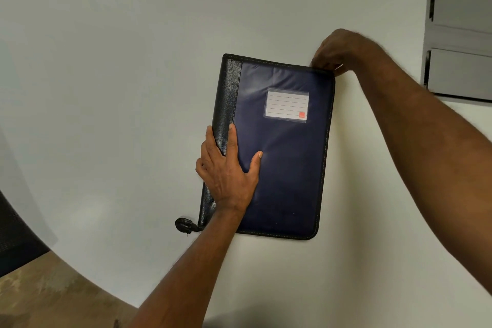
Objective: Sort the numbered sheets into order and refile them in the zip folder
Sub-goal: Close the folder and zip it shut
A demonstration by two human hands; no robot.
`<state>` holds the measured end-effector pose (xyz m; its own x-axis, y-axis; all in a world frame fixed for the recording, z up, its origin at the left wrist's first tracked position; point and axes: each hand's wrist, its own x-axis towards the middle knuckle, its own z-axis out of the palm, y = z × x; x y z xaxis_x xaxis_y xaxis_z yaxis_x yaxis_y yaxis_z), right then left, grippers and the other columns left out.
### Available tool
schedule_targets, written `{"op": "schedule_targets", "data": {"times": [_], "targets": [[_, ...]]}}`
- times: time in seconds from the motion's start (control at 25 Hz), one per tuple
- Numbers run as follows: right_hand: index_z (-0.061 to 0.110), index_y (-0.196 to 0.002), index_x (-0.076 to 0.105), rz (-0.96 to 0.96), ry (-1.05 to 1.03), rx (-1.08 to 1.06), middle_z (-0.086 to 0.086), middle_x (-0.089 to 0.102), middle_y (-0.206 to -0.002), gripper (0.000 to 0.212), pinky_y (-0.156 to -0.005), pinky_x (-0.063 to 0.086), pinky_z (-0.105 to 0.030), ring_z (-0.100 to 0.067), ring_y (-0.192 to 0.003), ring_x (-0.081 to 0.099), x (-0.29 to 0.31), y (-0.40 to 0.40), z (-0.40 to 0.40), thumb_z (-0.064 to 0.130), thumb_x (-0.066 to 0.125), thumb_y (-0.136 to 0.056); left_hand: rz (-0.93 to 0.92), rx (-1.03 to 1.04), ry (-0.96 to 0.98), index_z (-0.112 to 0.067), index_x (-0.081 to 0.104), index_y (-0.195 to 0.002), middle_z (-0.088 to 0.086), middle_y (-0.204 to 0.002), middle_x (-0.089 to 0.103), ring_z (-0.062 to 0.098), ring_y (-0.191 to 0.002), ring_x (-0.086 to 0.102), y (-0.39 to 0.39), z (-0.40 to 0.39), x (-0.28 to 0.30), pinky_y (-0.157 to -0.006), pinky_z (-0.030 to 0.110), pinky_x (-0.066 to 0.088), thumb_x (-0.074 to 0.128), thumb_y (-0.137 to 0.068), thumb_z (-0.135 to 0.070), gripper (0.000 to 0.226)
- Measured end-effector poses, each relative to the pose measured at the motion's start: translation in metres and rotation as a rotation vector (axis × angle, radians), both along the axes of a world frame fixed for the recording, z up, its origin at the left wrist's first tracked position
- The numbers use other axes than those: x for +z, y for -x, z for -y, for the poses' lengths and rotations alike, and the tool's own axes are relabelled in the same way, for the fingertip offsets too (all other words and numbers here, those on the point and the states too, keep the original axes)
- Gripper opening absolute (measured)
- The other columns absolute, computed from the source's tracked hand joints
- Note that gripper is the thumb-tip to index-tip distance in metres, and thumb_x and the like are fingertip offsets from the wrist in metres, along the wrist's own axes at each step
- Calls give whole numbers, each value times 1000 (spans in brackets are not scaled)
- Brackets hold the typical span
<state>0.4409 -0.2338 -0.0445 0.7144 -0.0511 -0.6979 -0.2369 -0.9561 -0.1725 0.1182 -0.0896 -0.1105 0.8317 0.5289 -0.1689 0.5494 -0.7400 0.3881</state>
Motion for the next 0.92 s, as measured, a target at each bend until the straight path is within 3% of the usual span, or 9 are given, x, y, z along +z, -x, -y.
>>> {"op": "schedule_targets", "data": {"times": [0.16, 0.36, 0.52, 0.64, 0.72, 0.8, 0.92], "targets": [[4, -104, 70, -64, -32, -44, -15, 70, -96, 21, -90, 59, -39, -25, -89, 67, 3, -3, 0, 0, 68, -84, -3, -2, 6, -32, 29, -161, 13, -167, 24, 34, -148, 31, 1, 1, 0, -112, 54, 32, 50, -90, -77, 86], [1, -88, 67, 4, 76, -14, -19, 73, -97, 7, -92, 60, -43, -31, -92, 72, -2, 1, 10, 7, 68, -89, -14, 6, 12, -32, 29, -160, 14, -167, 25, 35, -146, 32, 0, 3, 4, -110, 55, 32, 50, -90, -75, 85], [9, -72, 59, -5, -65, -193, -12, 62, -80, 16, -69, 56, -32, -20, -67, 61, 1, 1, 8, 0, 65, -85, 12, -11, 14, -32, 31, -160, 14, -166, 26, 35, -147, 32, 0, -1, 1, -111, 55, 32, 51, -90, -74, 85], [10, -68, 61, 48, -154, -247, -12, 63, -78, 12, -62, 48, -29, -19, -64, 61, -3, 6, -11, 5, 72, -68, 39, -18, 14, -31, 32, -159, 14, -165, 27, 34, -147, 32, 1, -2, -1, -112, 55, 32, 54, -89, -74, 85], [9, -75, 65, 102, -159, -204, -10, 67, -78, 19, -61, 46, -27, -22, -69, 64, -9, 8, -28, 12, 72, -58, 34, -20, 14, -31, 33, -160, 14, -166, 27, 34, -147, 32, 1, -1, -1, -112, 55, 32, 53, -89, -75, 85], [9, -85, 67, 160, -122, -93, -8, 70, -86, 26, -62, 46, -26, -23, -76, 66, -9, 13, -46, 19, 73, -61, 21, -21, 11, -31, 33, -160, 14, -166, 26, 35, -147, 32, 0, -1, 0, -112, 56, 32, 51, -89, -76, 86], [11, -103, 70, 242, -99, -57, -6, 73, -108, 38, -75, 49, -28, -27, -98, 69, -7, 19, -68, 25, 72, -68, 11, -13, 15, -31, 32, -160, 14, -166, 26, 34, -147, 32, 0, 0, 0, -113, 55, 31, 50, -89, -76, 86]]}}
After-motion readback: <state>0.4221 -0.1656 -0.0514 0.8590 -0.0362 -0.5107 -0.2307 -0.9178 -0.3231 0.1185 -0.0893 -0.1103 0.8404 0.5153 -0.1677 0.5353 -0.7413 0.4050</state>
